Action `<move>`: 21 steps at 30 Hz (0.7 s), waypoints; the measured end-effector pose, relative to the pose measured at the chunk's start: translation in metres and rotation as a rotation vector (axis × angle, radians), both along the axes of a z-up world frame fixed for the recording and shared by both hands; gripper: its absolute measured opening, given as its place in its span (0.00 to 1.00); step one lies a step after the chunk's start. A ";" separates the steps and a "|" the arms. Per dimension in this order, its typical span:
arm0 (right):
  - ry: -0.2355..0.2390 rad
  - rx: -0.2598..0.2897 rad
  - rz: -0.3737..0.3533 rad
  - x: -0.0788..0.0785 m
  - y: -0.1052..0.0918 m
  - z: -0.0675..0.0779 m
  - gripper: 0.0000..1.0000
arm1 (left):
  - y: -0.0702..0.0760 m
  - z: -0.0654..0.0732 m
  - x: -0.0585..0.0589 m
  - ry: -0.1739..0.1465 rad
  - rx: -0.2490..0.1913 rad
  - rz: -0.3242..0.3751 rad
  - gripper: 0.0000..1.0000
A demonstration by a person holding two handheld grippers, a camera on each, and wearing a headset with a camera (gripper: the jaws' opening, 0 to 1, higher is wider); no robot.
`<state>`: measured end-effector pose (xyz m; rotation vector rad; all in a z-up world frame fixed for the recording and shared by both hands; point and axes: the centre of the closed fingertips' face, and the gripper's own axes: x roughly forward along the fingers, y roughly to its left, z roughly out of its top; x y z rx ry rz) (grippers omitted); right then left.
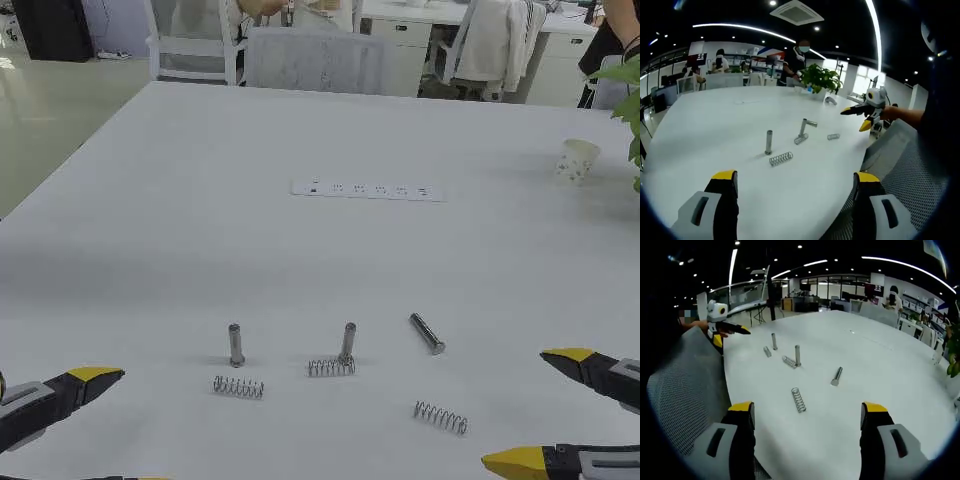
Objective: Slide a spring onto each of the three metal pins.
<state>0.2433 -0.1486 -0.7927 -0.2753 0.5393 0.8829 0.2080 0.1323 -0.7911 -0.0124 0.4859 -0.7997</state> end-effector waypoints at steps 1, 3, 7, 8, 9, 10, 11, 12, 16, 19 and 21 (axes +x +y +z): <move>0.001 -0.001 0.000 0.000 0.000 0.000 0.87 | 0.000 0.000 0.000 0.001 -0.001 0.000 0.91; 0.003 -0.002 0.000 0.000 0.000 -0.001 0.87 | 0.000 -0.001 0.000 0.001 -0.003 0.002 0.92; 0.002 -0.003 0.000 0.000 0.000 0.000 0.87 | 0.000 -0.001 -0.001 0.003 -0.004 0.004 0.91; 0.002 -0.003 0.000 0.000 0.001 0.000 0.87 | 0.001 -0.001 -0.001 0.002 -0.004 0.004 0.91; 0.003 -0.004 0.001 0.000 0.001 0.000 0.87 | 0.001 -0.001 0.000 0.002 -0.005 0.005 0.91; 0.003 -0.004 0.002 0.000 0.001 -0.001 0.87 | 0.001 -0.001 0.000 0.002 -0.005 0.006 0.91; 0.004 -0.005 0.004 0.000 0.002 -0.001 0.87 | 0.001 -0.001 0.000 0.001 -0.006 0.007 0.91; 0.003 -0.005 0.004 0.000 0.002 -0.001 0.87 | 0.002 -0.001 0.000 0.000 -0.006 0.008 0.91; 0.002 -0.003 0.004 0.001 0.002 -0.001 0.87 | 0.002 -0.001 0.000 0.000 -0.005 0.007 0.91; 0.004 -0.003 0.004 0.000 0.002 -0.001 0.87 | 0.002 -0.001 0.000 0.002 -0.006 0.006 0.91; 0.007 -0.005 0.005 -0.001 0.002 -0.003 0.87 | 0.001 -0.001 0.000 0.002 -0.006 0.006 0.90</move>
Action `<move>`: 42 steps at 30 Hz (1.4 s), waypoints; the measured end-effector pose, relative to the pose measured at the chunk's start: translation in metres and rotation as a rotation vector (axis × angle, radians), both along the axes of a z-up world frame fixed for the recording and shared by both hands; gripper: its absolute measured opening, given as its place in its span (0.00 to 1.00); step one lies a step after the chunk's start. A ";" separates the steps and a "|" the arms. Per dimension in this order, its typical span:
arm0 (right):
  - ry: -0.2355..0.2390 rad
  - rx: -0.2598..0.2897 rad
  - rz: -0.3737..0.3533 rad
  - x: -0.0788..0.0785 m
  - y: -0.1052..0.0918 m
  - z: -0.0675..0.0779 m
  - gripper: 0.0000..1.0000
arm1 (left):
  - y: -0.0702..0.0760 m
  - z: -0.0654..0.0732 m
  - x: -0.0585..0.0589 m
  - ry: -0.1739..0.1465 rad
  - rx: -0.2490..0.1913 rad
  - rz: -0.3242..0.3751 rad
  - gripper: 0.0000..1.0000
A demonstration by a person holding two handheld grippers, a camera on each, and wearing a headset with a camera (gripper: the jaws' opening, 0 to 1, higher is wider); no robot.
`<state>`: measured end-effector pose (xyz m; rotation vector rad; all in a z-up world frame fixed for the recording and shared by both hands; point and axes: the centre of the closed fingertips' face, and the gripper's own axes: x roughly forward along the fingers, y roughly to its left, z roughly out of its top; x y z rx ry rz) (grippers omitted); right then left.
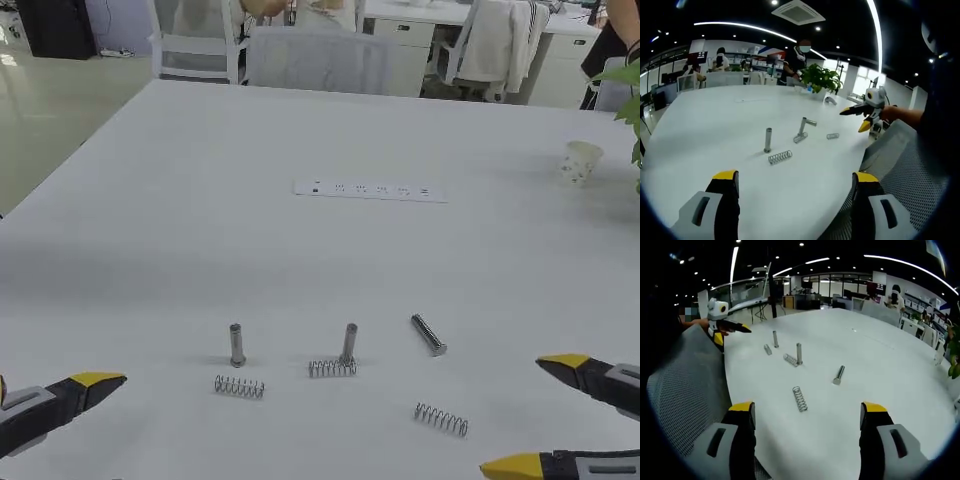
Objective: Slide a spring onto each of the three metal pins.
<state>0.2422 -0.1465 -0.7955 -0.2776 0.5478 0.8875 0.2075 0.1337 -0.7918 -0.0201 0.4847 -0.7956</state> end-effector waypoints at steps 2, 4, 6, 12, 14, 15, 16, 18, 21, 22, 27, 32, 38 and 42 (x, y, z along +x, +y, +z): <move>0.001 0.000 0.000 0.000 0.000 -0.001 0.87 | -0.001 0.000 0.000 0.000 0.000 0.000 0.90; 0.002 0.001 -0.002 -0.001 -0.001 0.000 0.87 | -0.001 0.000 0.000 0.000 0.001 -0.002 0.90; 0.001 0.002 -0.003 -0.001 -0.001 0.000 0.86 | -0.002 0.000 0.000 0.001 0.002 -0.003 0.90; 0.002 0.003 -0.004 -0.002 -0.002 -0.001 0.86 | -0.002 0.001 0.000 -0.001 0.002 -0.002 0.90; 0.004 0.002 -0.004 -0.002 -0.002 -0.001 0.86 | -0.002 0.001 0.000 -0.001 0.005 -0.004 0.90; 0.003 0.003 -0.004 -0.002 -0.002 -0.001 0.86 | -0.002 0.001 0.000 -0.001 0.005 -0.003 0.90; 0.003 0.004 -0.004 -0.002 -0.002 -0.002 0.86 | -0.002 0.001 0.000 -0.001 0.005 -0.003 0.90; 0.005 0.003 -0.006 -0.002 -0.003 -0.002 0.86 | -0.002 0.001 0.000 -0.001 0.006 -0.004 0.90; 0.006 0.004 -0.007 -0.002 -0.003 -0.003 0.86 | -0.002 0.001 0.000 -0.001 0.009 -0.006 0.90; 0.007 0.004 -0.008 -0.002 -0.004 -0.003 0.86 | -0.002 0.001 0.000 -0.002 0.009 -0.006 0.90; 0.010 0.006 -0.009 -0.003 -0.004 -0.004 0.86 | -0.003 0.001 0.001 -0.001 0.011 -0.009 0.90; 0.015 0.004 -0.008 -0.004 -0.004 -0.005 0.86 | -0.004 0.000 0.000 0.002 0.011 -0.012 0.89; 0.018 0.003 -0.008 -0.005 -0.006 -0.006 0.86 | -0.004 0.001 0.000 0.002 0.012 -0.013 0.89; 0.017 0.001 -0.007 -0.004 -0.006 -0.005 0.86 | -0.004 0.001 0.000 0.002 0.013 -0.015 0.89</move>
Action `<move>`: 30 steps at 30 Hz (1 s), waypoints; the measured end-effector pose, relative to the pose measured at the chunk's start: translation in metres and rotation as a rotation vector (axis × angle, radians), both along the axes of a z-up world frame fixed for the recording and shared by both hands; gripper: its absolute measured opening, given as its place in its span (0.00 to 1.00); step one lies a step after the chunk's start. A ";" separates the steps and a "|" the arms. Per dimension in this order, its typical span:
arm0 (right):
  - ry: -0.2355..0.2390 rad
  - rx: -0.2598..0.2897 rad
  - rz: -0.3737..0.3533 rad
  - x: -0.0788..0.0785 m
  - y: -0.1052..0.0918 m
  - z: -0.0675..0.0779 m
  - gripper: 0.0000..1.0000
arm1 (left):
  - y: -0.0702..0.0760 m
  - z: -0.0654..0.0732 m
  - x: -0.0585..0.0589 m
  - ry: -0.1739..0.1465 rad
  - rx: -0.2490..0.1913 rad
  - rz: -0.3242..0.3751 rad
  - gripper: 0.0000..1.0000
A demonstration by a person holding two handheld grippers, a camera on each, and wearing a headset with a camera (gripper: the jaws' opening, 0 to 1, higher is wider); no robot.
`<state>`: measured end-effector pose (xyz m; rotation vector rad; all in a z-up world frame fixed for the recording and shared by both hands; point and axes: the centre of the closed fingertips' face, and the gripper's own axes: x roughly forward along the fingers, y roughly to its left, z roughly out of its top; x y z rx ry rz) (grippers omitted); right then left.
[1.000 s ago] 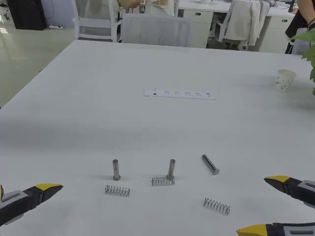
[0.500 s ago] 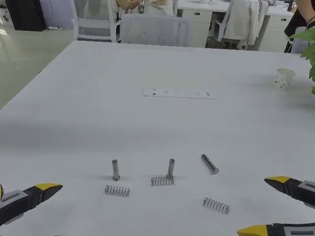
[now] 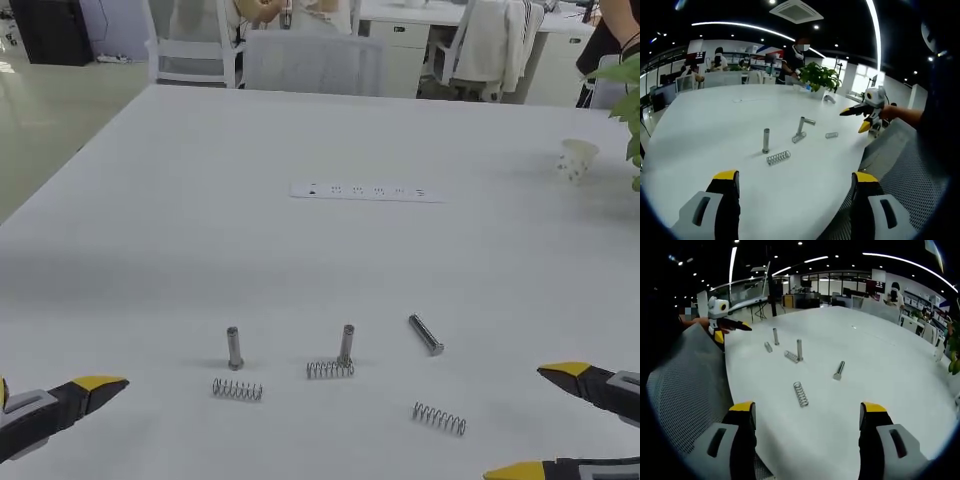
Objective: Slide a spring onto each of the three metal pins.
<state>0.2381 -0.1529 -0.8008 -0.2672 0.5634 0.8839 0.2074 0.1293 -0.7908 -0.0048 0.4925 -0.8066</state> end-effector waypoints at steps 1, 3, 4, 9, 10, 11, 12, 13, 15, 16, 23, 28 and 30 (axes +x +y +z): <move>0.000 0.000 0.000 0.000 0.000 0.000 0.86 | 0.000 0.000 0.000 0.000 0.000 0.000 0.89; -0.001 0.000 0.000 0.001 0.000 0.001 0.85 | 0.000 0.000 0.000 0.000 0.001 0.000 0.89; 0.000 -0.001 0.001 0.000 0.001 0.001 0.85 | 0.000 0.000 0.000 0.000 0.001 0.000 0.89; 0.002 -0.004 0.007 0.001 0.001 0.000 0.85 | 0.001 0.000 -0.001 0.001 -0.001 0.003 0.89; 0.002 -0.004 0.007 0.001 0.001 0.000 0.85 | 0.001 0.000 -0.001 0.002 -0.002 0.003 0.89; 0.003 -0.004 0.008 0.001 0.001 0.000 0.85 | 0.001 0.000 -0.001 0.002 -0.002 0.003 0.89; 0.003 -0.005 0.008 0.001 0.001 0.000 0.85 | 0.001 -0.001 -0.002 0.002 -0.002 0.004 0.89; 0.003 -0.005 0.009 0.001 0.001 0.000 0.85 | 0.001 -0.001 -0.002 0.003 -0.003 0.005 0.89; 0.003 -0.005 0.010 0.002 0.001 0.000 0.85 | 0.001 -0.001 -0.002 0.003 -0.005 0.007 0.89; 0.005 -0.006 0.011 0.002 0.001 0.000 0.85 | 0.002 -0.001 -0.002 0.004 -0.005 0.008 0.89; 0.009 -0.013 0.017 0.003 0.003 -0.001 0.85 | 0.002 0.000 -0.002 0.002 -0.008 0.012 0.89; 0.007 -0.014 0.022 0.005 0.004 0.000 0.85 | 0.002 -0.001 -0.002 0.002 -0.011 0.015 0.89; 0.006 -0.013 0.024 0.007 0.005 0.001 0.85 | 0.002 -0.001 -0.002 0.002 -0.011 0.016 0.89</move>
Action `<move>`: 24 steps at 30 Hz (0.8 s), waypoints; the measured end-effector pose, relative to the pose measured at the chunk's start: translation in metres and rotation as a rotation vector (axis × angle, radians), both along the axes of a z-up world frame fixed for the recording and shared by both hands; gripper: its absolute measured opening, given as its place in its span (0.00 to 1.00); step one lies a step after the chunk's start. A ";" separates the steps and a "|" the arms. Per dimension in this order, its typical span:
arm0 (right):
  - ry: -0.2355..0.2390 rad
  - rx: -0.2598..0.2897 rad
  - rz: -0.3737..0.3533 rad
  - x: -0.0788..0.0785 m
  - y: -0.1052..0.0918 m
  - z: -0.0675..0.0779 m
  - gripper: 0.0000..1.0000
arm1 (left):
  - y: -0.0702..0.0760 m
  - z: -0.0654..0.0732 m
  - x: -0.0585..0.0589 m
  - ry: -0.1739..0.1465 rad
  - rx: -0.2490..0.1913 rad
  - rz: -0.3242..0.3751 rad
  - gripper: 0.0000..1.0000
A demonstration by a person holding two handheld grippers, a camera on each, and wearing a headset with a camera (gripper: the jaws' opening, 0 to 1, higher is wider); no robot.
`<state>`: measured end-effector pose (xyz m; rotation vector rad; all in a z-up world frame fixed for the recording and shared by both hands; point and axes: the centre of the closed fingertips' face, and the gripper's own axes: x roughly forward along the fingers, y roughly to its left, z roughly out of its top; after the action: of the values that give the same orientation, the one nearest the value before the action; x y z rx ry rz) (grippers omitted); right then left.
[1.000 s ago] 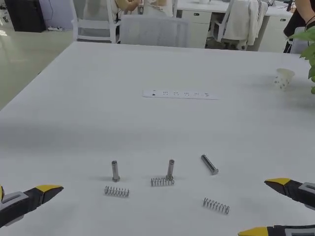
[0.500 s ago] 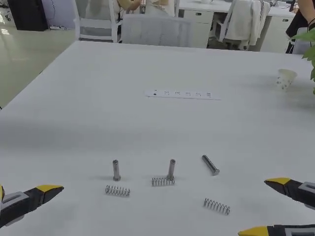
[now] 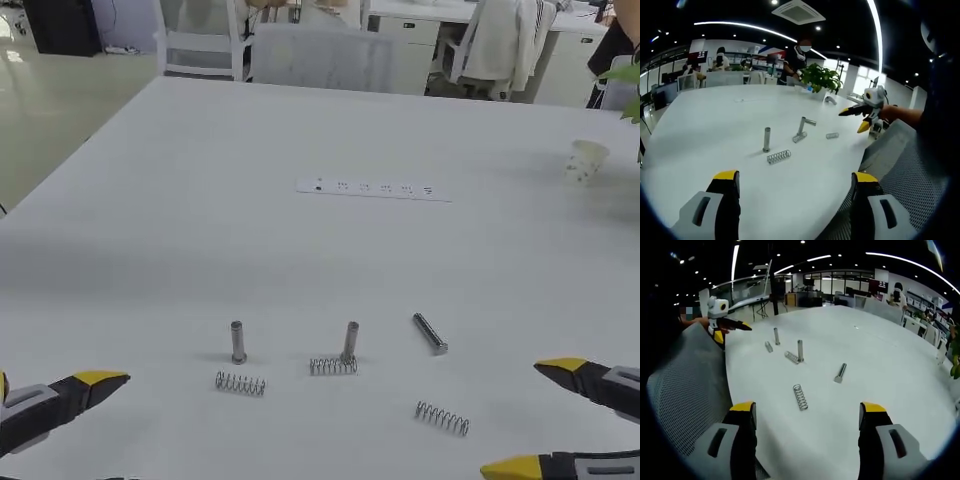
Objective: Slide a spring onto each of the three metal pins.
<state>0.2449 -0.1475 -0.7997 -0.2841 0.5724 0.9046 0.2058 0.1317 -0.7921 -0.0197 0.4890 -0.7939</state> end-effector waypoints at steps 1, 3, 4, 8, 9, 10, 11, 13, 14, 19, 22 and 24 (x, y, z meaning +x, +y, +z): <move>-0.001 0.001 0.001 0.001 0.001 0.000 0.85 | 0.000 0.000 0.000 0.001 -0.001 0.000 0.89; 0.000 0.000 0.001 0.002 0.001 0.001 0.84 | 0.000 0.000 0.000 0.001 -0.001 0.001 0.89; -0.001 0.001 0.002 0.003 0.002 0.001 0.84 | 0.000 0.000 0.000 0.001 -0.002 0.001 0.89; 0.000 -0.001 0.007 0.007 0.004 0.001 0.84 | 0.001 0.000 0.000 -0.001 -0.002 0.004 0.89; 0.000 -0.001 0.007 0.008 0.005 0.001 0.84 | 0.001 0.001 0.000 -0.001 -0.003 0.004 0.89; -0.002 0.000 0.008 0.010 0.005 0.002 0.84 | 0.001 0.001 0.000 0.000 -0.003 0.005 0.89; -0.003 0.000 0.008 0.011 0.005 0.002 0.84 | 0.001 0.001 0.000 -0.002 -0.002 0.005 0.89; -0.007 0.001 0.008 0.015 0.006 0.004 0.84 | 0.001 0.001 0.000 -0.002 -0.002 0.005 0.89; -0.008 0.001 0.008 0.017 0.007 0.004 0.84 | 0.001 0.002 0.000 -0.003 -0.003 0.006 0.89; -0.015 0.003 0.011 0.025 0.011 0.008 0.83 | 0.000 0.003 0.001 -0.007 -0.003 0.007 0.89; -0.019 0.001 0.015 0.030 0.013 0.009 0.83 | 0.001 0.003 0.001 -0.008 -0.002 0.009 0.89; -0.021 0.000 0.016 0.033 0.014 0.009 0.83 | 0.001 0.004 0.001 -0.009 -0.003 0.011 0.89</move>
<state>0.2778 -0.1336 -0.7907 -0.2978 0.5517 0.9164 0.2069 0.1328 -0.7885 -0.0216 0.4792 -0.7837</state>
